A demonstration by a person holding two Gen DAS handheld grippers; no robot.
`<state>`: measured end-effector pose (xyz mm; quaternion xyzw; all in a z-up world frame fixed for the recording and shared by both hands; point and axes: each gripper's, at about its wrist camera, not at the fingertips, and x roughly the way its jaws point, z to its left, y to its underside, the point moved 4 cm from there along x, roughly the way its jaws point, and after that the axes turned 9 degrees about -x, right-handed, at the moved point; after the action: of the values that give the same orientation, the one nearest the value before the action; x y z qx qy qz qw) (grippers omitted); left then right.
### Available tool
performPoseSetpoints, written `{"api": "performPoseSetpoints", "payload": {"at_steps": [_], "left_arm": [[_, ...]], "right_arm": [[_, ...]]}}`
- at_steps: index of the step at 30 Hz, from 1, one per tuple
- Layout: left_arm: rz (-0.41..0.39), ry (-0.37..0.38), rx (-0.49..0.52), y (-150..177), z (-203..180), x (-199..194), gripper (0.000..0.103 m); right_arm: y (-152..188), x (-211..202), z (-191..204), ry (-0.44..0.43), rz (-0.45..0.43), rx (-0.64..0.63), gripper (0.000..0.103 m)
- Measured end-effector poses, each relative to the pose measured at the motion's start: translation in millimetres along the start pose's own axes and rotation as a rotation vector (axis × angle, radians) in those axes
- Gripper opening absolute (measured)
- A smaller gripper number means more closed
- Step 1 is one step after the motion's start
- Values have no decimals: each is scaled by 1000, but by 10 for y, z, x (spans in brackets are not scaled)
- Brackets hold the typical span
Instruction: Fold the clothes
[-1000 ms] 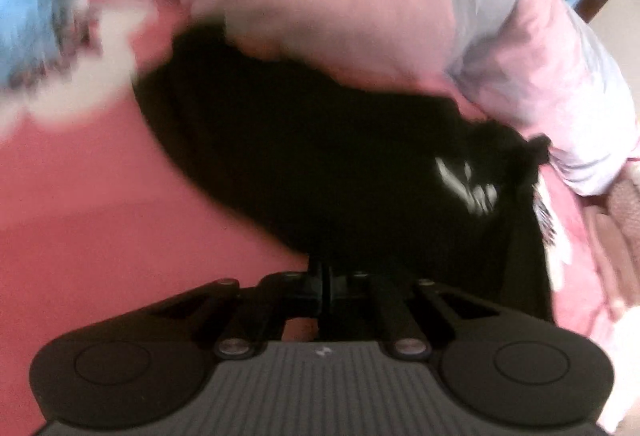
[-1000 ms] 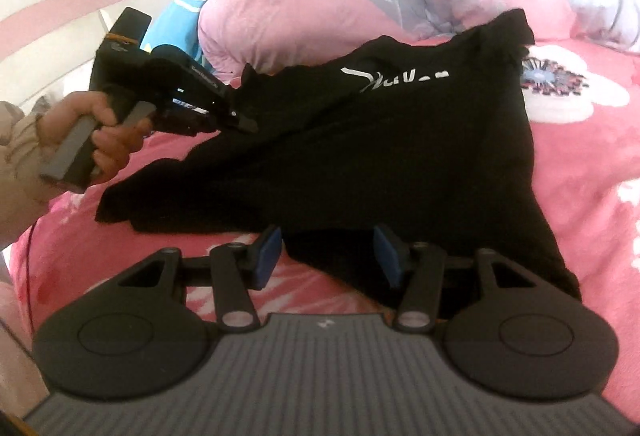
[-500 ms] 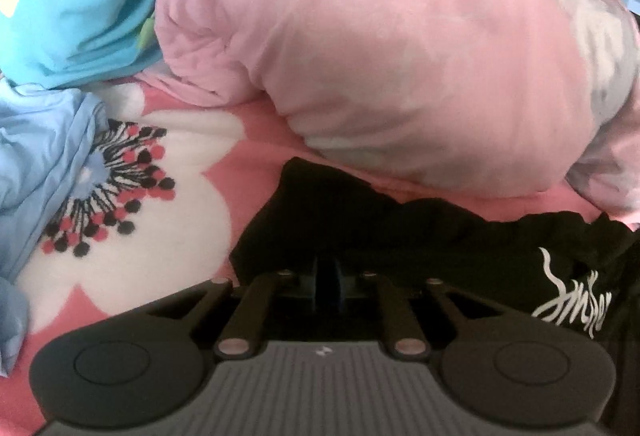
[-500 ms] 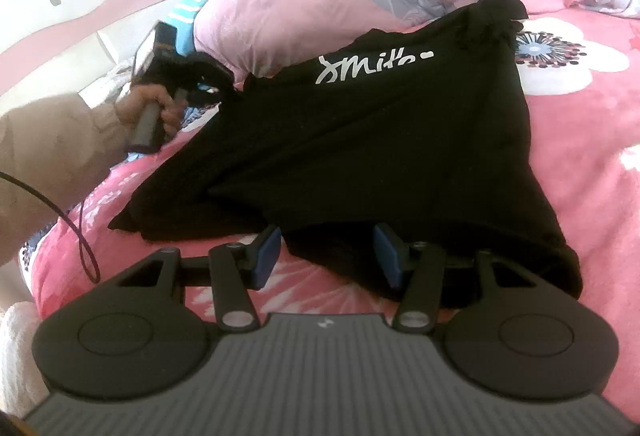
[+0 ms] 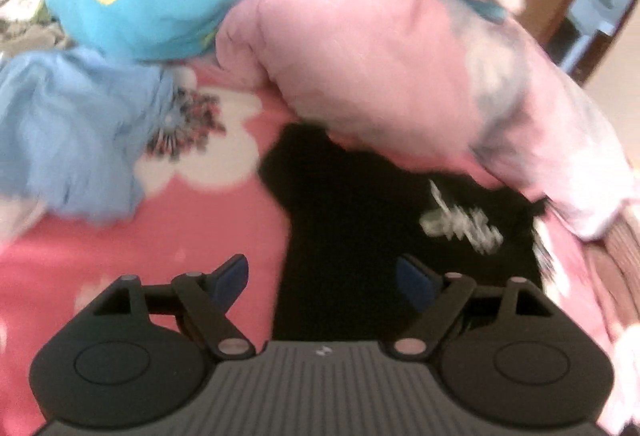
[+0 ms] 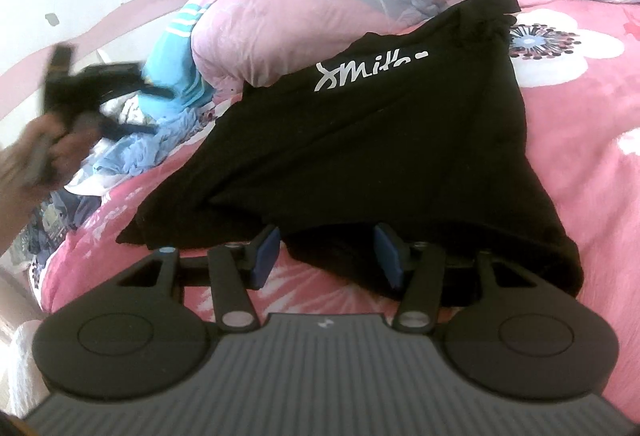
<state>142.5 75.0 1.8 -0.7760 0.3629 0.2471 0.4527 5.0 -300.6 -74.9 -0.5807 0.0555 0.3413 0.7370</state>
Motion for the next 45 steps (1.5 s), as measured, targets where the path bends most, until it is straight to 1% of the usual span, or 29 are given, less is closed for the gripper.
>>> {"api": "performPoseSetpoints", "payload": {"at_steps": [3,5,6,8,10,12,16,19,21,22,23,24,26,28,33,37,40,43,45], "left_arm": [[46,88,8,453,120,-195,86],[52,118,12,701,217,-250,87],[50,118,8,808,266,-257,87],[46,102,-5,980,364,-238,86],[27,67,3,1082,417,-229,82],[-14,41,43,1139,419,-248,79],[-65,-17,142,1216,334,-261,74],[-102,-81,233,1295,248,-233,63],[-128,-108,262,1331,212,-227,54],[-136,-114,266,1339,199,-239,53],[-140,-111,256,1333,195,-269,45],[-143,-109,246,1328,190,-298,31],[-149,-103,227,1318,181,-358,14],[-156,-97,207,1307,172,-418,9],[-172,-83,158,1281,149,-567,7],[-170,-18,74,1236,207,-864,7],[-153,-4,35,1226,305,-942,7],[-128,-23,37,1291,408,-862,7],[-113,-5,23,1372,484,-778,7]], "right_arm": [[10,-10,-19,-7,-9,19,52],[16,-19,-32,-11,-14,33,52],[19,-23,-37,-12,-16,40,52],[23,-28,-40,-13,-19,44,52],[27,-29,-38,-14,-21,44,52],[25,-28,-37,-13,-22,43,52],[26,-25,-31,-10,-23,39,52],[27,-25,-29,-8,-23,36,52],[26,-24,-28,-7,-22,35,52],[26,-24,-28,-7,-22,35,52],[25,-24,-28,-7,-22,34,52],[25,-23,-28,-7,-22,34,52],[22,-21,-27,-7,-21,33,52],[24,-21,-26,-7,-21,34,52],[10,-38,-46,-13,-25,49,52],[-1,-83,-65,-10,-36,61,52],[-5,-146,-84,-4,-52,69,52],[-15,-241,-111,3,-76,83,52],[-22,-305,-129,8,-92,92,53]]}}
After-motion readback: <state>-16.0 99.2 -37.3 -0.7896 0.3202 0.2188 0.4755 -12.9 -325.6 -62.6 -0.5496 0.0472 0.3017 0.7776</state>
